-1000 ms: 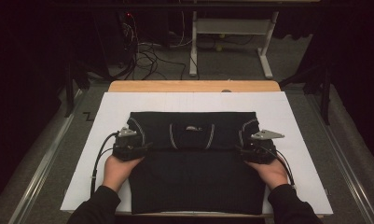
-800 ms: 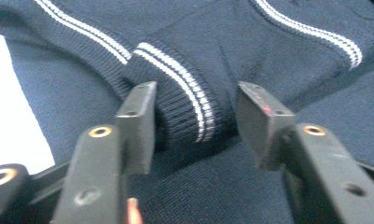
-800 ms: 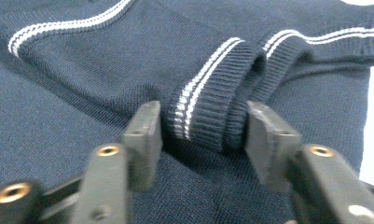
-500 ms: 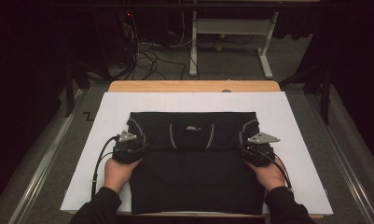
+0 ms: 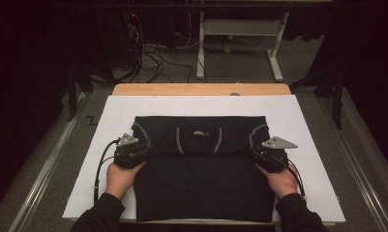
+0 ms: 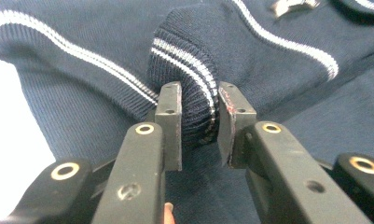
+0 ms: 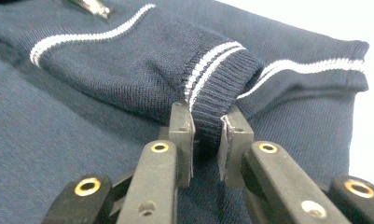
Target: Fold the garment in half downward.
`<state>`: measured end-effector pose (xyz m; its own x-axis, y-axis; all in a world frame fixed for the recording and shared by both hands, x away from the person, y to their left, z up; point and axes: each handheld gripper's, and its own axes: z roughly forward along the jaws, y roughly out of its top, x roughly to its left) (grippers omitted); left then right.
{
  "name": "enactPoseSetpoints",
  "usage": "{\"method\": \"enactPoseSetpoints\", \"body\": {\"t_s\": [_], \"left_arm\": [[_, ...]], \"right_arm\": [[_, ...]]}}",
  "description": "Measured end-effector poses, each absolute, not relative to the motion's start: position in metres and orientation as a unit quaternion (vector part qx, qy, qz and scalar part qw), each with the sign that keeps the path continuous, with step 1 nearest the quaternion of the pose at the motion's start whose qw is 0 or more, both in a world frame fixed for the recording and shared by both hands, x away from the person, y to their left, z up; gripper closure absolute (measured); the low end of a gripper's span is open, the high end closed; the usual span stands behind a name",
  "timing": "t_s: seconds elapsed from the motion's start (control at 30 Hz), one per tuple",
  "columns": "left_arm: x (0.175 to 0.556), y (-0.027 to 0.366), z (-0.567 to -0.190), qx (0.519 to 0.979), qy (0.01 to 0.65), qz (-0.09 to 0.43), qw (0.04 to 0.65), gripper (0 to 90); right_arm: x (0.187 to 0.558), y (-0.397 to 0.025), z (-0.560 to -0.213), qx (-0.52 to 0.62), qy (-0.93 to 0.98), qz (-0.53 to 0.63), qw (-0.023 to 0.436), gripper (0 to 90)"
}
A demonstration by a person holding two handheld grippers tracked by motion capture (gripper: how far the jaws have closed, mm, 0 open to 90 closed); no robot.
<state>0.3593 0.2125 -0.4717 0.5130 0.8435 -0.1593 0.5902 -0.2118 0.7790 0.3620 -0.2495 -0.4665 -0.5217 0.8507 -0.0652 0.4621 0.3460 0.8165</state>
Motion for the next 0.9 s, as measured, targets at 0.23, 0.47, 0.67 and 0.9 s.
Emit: {"method": "enactPoseSetpoints", "body": {"t_s": [0.23,0.47,0.67,0.9], "left_arm": [[0.344,0.215,-0.456,0.763,0.453,0.158,0.434,69.7],[0.326,0.214,-0.454,0.774,0.441,0.153,0.428,69.6],[0.313,0.213,-0.461,0.779,0.442,0.139,0.423,69.4],[0.299,0.214,-0.461,0.781,0.436,0.130,0.427,69.4]], "right_arm": [[0.347,-0.252,-0.454,0.396,0.781,0.401,0.269,79.1],[0.329,-0.255,-0.450,0.382,0.787,0.401,0.272,79.0],[0.315,-0.260,-0.457,0.380,0.795,0.391,0.266,78.9],[0.304,-0.264,-0.459,0.379,0.797,0.389,0.264,78.9]]}}
